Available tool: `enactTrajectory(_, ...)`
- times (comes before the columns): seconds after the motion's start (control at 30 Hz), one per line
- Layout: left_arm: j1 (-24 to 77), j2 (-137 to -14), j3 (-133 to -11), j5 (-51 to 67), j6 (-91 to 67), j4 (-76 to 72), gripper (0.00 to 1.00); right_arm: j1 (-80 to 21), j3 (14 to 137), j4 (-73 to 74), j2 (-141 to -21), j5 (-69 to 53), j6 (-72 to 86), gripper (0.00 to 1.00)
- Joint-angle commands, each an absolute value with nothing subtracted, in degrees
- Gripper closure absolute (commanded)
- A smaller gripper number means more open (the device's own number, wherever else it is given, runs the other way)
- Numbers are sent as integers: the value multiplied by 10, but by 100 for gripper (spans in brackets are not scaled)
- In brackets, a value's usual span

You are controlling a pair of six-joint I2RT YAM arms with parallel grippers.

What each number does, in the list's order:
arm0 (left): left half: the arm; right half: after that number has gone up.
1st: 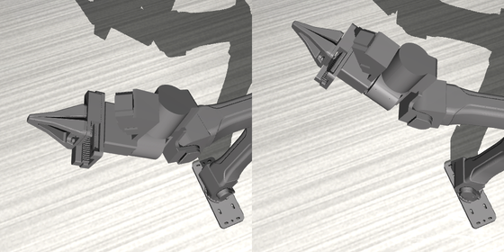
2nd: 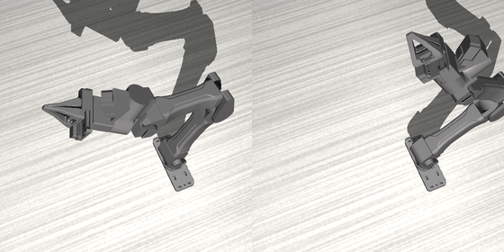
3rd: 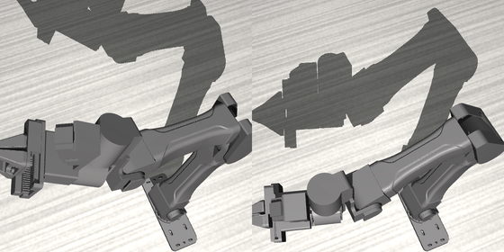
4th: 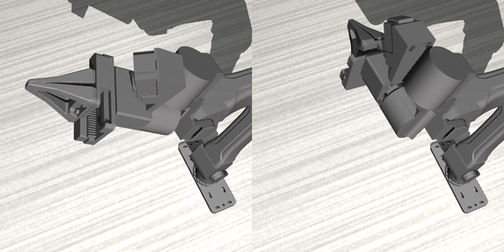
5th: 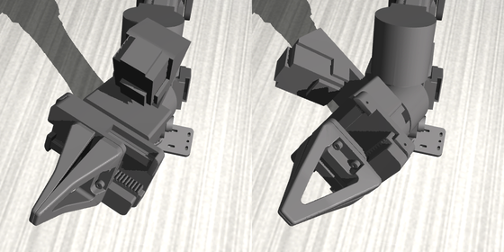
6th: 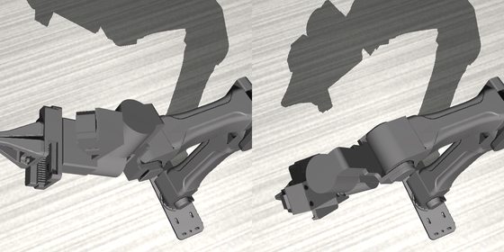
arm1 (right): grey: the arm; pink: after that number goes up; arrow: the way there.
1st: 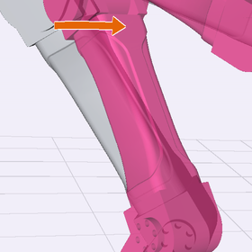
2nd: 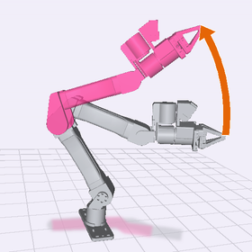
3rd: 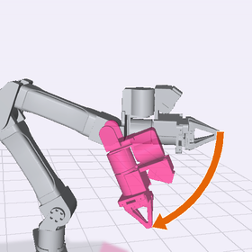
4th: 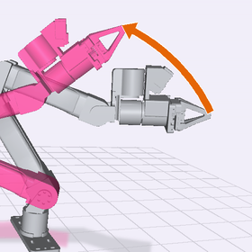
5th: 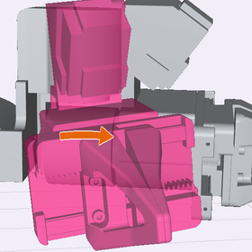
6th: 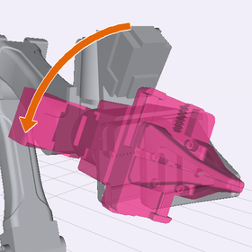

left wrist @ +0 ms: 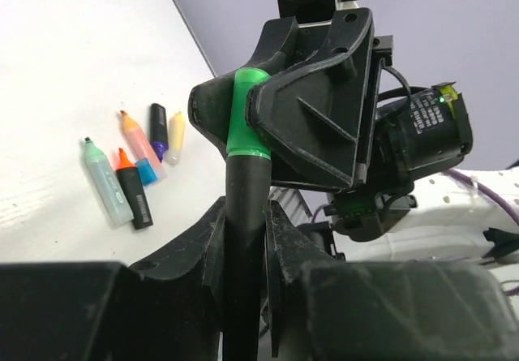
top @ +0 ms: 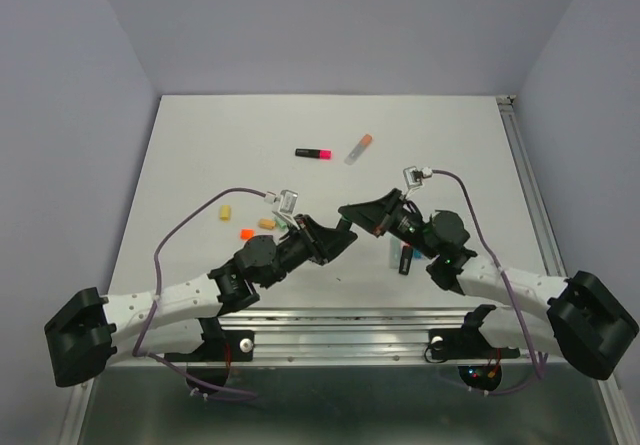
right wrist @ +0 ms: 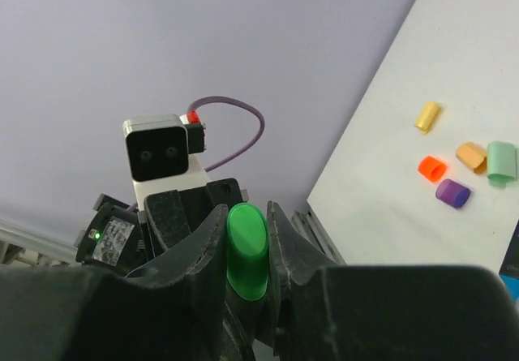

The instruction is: Open the pen caps

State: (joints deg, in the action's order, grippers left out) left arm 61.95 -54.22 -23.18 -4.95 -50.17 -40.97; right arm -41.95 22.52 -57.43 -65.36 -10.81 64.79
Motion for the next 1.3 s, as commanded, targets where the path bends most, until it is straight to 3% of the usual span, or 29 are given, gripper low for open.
enactTrajectory(0.0, 666, -501, -186, -45, -519, -402, 100, -296, 311, -485, -681, 30, 576, 99)
enactTrajectory(0.23, 703, -470, -159, -84, -538, -390, 100, -208, 395, -424, -760, 86, 505, 99)
enactTrajectory(0.37, 703, -467, -168, -120, -529, -371, 100, -191, 402, -435, -771, 21, 492, 99)
enactTrajectory(0.57, 650, -506, -271, -213, -548, -134, 100, -192, 367, -230, -694, 17, 452, 99)
enactTrajectory(0.8, 545, -572, -347, -233, -599, 61, 100, -192, 290, 75, -557, 120, 482, 93)
enactTrajectory(1.0, 462, -692, -393, -192, -597, 169, 100, -192, 247, 140, -512, 176, 499, 91)
enactTrajectory(1.27, 459, -718, -388, -163, -591, 142, 98, -192, 261, 203, -555, 217, 516, 86)
